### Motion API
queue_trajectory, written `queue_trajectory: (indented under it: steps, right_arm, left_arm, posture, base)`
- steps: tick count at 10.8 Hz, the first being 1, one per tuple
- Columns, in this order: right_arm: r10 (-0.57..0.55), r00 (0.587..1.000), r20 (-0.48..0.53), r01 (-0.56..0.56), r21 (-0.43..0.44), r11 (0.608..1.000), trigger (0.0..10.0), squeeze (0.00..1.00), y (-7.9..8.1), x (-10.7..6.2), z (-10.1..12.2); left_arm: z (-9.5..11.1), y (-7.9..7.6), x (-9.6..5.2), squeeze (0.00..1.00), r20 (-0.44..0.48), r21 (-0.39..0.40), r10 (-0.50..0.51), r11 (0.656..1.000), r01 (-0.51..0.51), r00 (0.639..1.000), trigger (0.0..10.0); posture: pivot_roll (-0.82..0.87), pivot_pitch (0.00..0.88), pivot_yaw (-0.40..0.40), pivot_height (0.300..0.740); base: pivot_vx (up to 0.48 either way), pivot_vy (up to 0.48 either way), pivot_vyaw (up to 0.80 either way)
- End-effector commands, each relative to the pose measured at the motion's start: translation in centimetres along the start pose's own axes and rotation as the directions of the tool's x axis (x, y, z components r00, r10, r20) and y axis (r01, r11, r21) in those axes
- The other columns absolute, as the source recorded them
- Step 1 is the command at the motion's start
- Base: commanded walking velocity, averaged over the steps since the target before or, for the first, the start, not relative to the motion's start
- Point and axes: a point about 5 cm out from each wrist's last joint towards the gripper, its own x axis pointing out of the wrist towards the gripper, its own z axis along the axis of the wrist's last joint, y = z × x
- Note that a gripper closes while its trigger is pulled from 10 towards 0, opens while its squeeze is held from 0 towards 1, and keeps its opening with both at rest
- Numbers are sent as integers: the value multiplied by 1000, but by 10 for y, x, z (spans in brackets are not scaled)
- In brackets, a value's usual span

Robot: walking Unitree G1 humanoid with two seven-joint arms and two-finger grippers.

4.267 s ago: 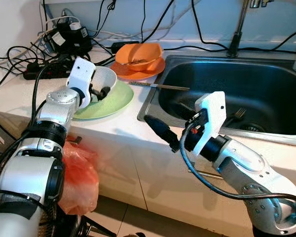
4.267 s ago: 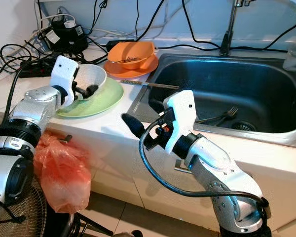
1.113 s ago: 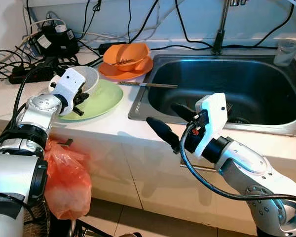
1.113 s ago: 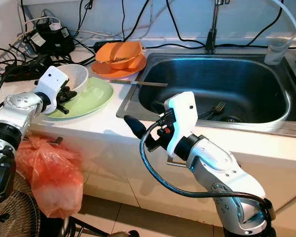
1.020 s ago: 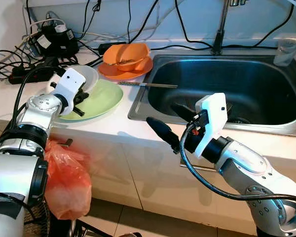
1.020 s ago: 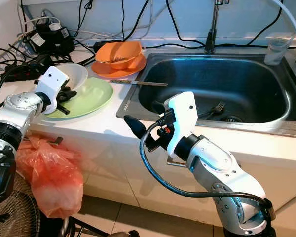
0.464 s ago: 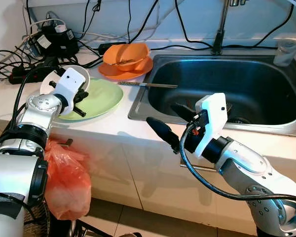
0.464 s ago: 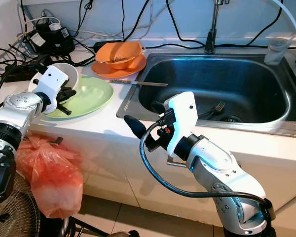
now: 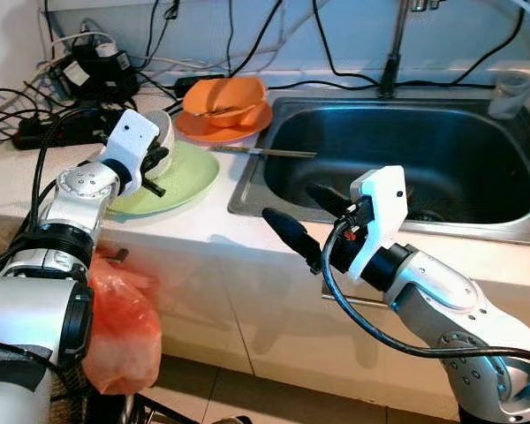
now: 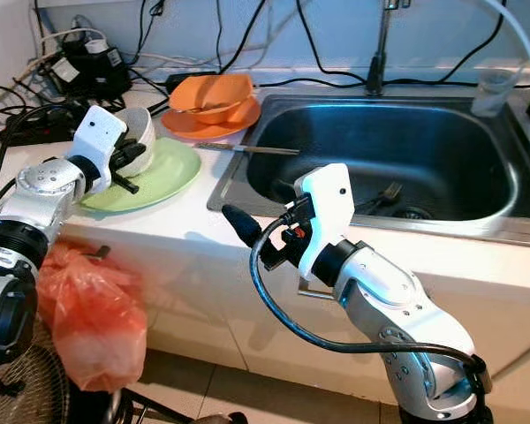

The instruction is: Kitchen organization

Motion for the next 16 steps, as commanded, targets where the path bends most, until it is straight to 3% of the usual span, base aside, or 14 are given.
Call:
queue_trajectory:
  steps: [1,9,10,11,13,16]
  right_arm:
    - [2,1000,-4,-2,2,1000,10000,0,1,1,-2]
    - [2,1000,-4,-2,2,1000,10000,0,1,1,-2]
    - [-204,977,67,211,-101,972,10000,0,-32,7,11]
    - [-278,955,101,290,-136,947,10000,0,-44,7,17]
    - [-283,953,105,296,-136,946,10000,0,-44,8,17]
    - [-298,946,123,314,-138,939,10000,0,-46,9,15]
  left_arm:
    - [7,8,-2,0,43,0,42,999,-42,998,0]
    - [7,8,-2,0,43,0,42,999,-42,998,0]
    - [74,-33,4,0,487,-1,196,975,-223,851,0]
    - [94,-46,-2,0,601,-60,258,958,-279,756,0]
    - [84,-39,4,0,543,-31,249,961,-277,802,0]
    - [83,-36,1,0,533,-23,293,943,-332,794,0]
  posture:
    - [-116,0,143,740]
    - [-116,0,143,740]
    - [-129,0,120,740]
    - [-129,0,120,740]
    - [-128,0,130,740]
    - [-130,0,138,740]
  base:
    - [0,0,0]
    - [0,0,0]
    - [0,0,0]
    - [0,0,0]
    - [0,0,0]
    - [0,0,0]
